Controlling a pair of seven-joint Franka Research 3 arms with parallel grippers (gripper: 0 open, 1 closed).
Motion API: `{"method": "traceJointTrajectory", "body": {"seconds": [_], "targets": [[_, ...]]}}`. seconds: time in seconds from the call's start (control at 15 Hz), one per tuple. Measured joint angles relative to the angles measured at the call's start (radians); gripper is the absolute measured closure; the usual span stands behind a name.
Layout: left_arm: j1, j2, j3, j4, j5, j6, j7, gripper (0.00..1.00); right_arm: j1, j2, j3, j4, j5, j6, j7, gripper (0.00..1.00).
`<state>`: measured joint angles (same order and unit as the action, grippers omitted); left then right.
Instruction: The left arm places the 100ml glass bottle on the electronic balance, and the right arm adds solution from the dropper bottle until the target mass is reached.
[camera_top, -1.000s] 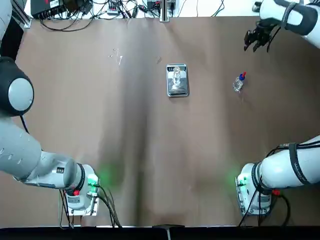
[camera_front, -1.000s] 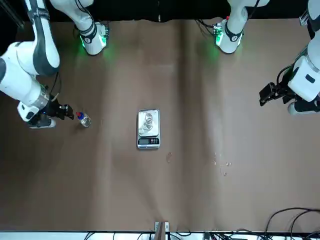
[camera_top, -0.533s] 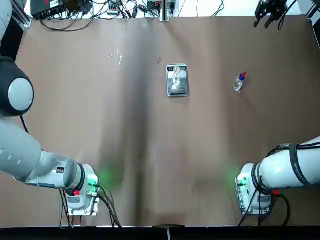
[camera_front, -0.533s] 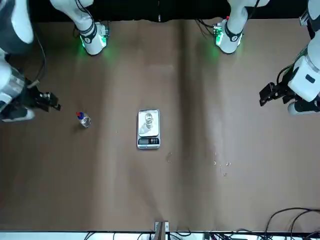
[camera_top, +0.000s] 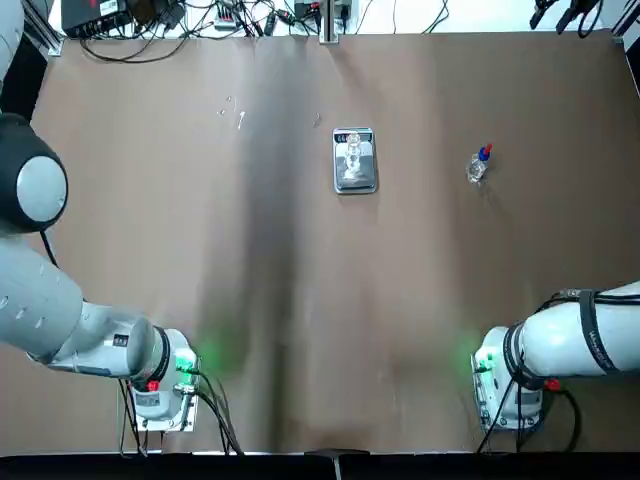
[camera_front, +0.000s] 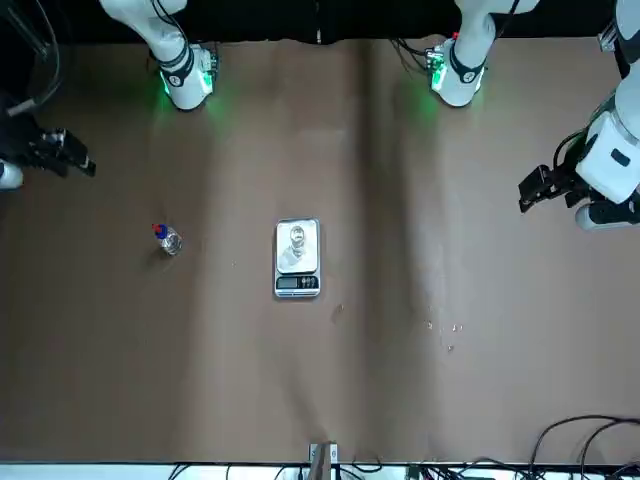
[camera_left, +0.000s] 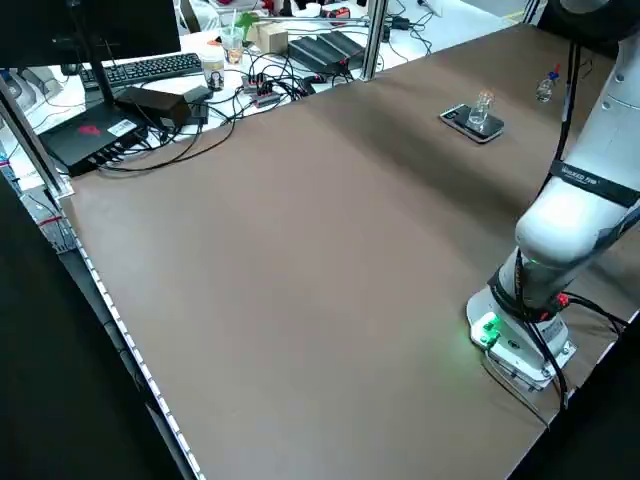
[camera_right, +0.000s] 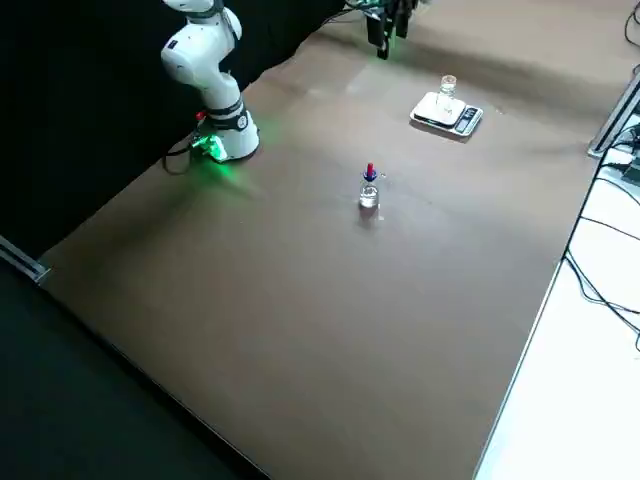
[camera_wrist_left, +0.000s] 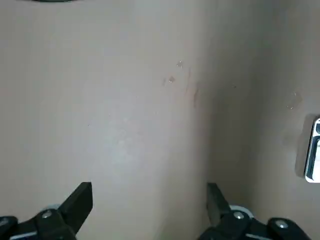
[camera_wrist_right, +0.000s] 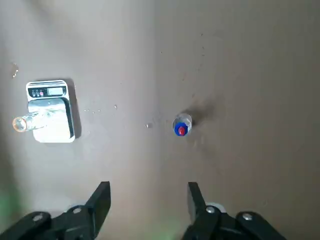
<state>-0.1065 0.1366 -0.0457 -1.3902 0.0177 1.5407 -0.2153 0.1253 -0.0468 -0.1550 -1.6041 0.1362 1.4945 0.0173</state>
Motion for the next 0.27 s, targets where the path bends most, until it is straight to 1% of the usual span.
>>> {"method": "traceJointTrajectory", "body": {"seconds": [0.27], "targets": [[0.0, 0.0, 0.0, 0.0, 0.0, 0.0, 0.0, 0.0, 0.003, -0.048, 0.015, 0.0, -0.035, -0.013, 0.019, 0.26]]}}
